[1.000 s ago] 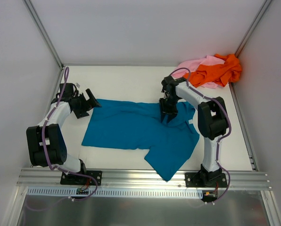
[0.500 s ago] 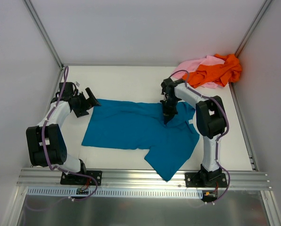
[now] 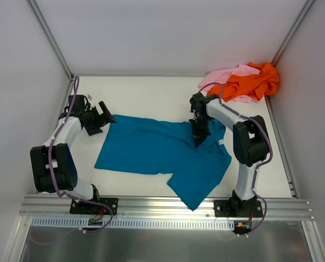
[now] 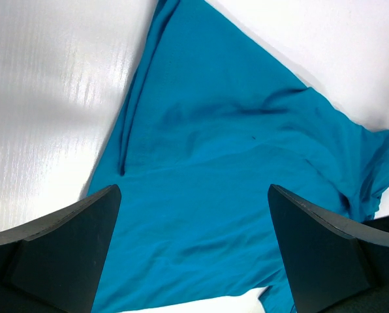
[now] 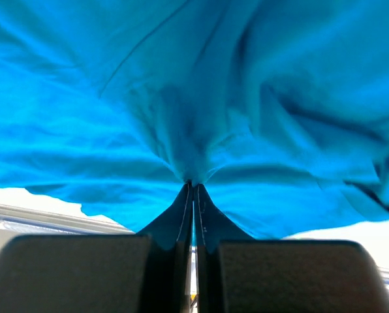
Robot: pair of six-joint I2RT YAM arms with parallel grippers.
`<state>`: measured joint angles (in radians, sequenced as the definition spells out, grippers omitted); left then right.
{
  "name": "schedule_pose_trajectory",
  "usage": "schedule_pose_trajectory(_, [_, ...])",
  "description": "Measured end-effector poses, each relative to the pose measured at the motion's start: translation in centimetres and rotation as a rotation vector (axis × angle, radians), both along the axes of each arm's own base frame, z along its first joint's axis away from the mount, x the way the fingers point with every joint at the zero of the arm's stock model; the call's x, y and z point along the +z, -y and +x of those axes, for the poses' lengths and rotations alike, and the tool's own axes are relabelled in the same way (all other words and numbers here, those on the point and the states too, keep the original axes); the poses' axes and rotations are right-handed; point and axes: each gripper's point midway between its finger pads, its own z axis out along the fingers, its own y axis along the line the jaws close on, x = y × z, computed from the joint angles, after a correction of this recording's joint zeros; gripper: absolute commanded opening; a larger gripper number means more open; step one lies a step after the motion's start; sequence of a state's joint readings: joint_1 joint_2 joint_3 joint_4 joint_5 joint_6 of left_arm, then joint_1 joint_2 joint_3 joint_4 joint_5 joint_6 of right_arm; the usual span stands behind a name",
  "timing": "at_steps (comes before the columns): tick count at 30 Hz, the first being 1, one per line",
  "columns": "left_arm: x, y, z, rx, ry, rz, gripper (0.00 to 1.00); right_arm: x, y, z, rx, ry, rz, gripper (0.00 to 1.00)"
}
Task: Fold and stack the t-shirts
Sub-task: Fold the flattened tshirt in 1/3 of the way
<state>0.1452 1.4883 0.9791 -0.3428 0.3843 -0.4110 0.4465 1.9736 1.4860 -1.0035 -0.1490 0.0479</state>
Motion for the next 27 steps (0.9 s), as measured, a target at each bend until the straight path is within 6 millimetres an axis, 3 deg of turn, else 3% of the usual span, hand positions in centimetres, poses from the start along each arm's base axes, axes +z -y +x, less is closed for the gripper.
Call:
schedule_pose_trajectory(5, [-0.2,0.0,0.0,-0.001,-0.005,-0.002,0.99,1.9,1.1,-0.1,-0.006,0.041,-0.006,0.0])
schedule_pose_trajectory(11, [-0.7,0.1,0.1,-0.004,-0.016,-0.009,0.99,2.6,2.7,0.3,-0.034,0.039,-0.029,0.0])
schedule_pose_trajectory(20, [-0.8,0.1,0.1,-0.004,-0.02,-0.01,0.99,5.1,2.4,2.7,-0.044,0.108,-0.008,0.0])
schedule_pose_trajectory(22, [-0.8,0.1,0.1,-0.004,-0.02,-0.01,0.99,5.0,2.4,2.4,-0.043,0.096,-0.006,0.08])
schedule_pose_trajectory(23, [-0.8,0.1,0.1,-0.004,-0.021,-0.01,0.99,4.9,2.3,2.3,-0.044,0.09,-0.003,0.23])
schedule_pose_trajectory(25, [-0.9,0.1,0.2,-0.004,-0.023,-0.011,0.99,4.5,2.3,1.8,-0.04,0.069,0.002,0.4])
schedule_pose_trajectory(26, [-1.0,0.1,0.3,-0.004,-0.025,-0.011,0.99,4.4,2.4,1.6,-0.04,0.061,0.0,0.53])
schedule_pose_trajectory(27, [-1.0,0.1,0.4,-0.004,-0.025,-0.011,0.99,3.9,2.5,1.0,-0.039,0.038,-0.003,0.55])
